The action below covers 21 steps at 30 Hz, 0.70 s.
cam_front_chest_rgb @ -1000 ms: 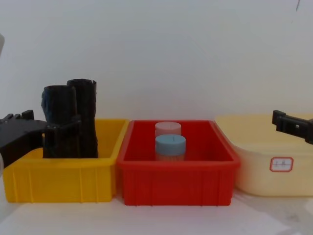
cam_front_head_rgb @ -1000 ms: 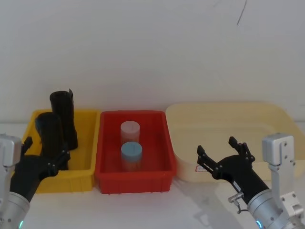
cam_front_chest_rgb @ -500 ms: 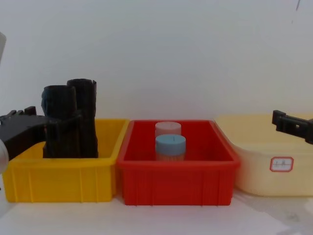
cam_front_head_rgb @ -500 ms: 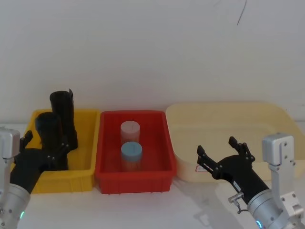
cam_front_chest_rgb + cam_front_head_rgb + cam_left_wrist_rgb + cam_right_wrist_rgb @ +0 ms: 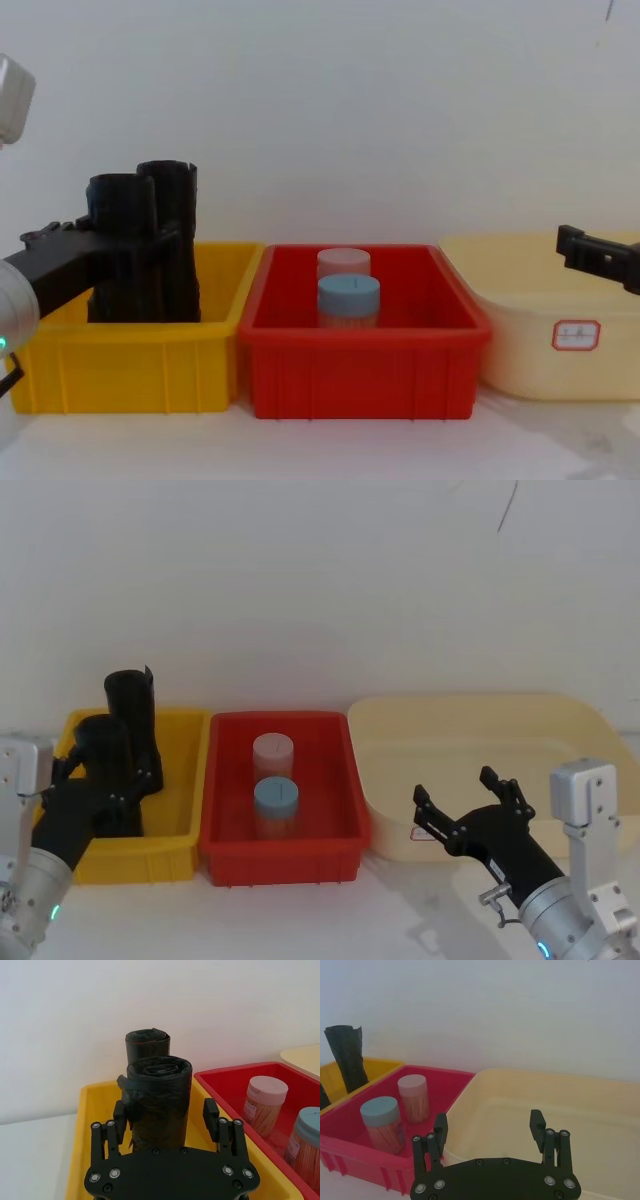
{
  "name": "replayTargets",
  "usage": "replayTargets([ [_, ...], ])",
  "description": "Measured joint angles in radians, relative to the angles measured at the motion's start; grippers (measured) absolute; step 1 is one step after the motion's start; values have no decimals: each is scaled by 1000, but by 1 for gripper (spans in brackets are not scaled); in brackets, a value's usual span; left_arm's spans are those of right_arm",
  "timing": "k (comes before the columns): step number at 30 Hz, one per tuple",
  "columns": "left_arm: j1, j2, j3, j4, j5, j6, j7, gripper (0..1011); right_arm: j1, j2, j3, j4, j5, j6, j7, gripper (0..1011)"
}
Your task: Pick up the garbage bag with the one hand and transfer it to the other hand.
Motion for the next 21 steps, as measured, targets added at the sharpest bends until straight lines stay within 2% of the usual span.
replayTargets([
  [1, -5, -2, 0, 7, -1, -1, -7, 939, 0, 0, 0, 0, 0, 0, 0, 1001],
  [7, -24, -11, 0, 33, -3, -9, -24, 768, 0, 0, 0, 0, 0, 0, 0, 1002],
  [10, -29, -14, 0, 41, -3, -14, -31, 716, 0, 0, 0, 0, 0, 0, 0, 1001],
  [13, -32, -17, -1, 45, -2, -16, -35, 590, 0, 0, 0, 0, 0, 0, 0, 1001],
  [21, -36, -20, -4, 40, 10, -23, -40, 527, 0, 0, 0, 0, 0, 0, 0, 1001],
])
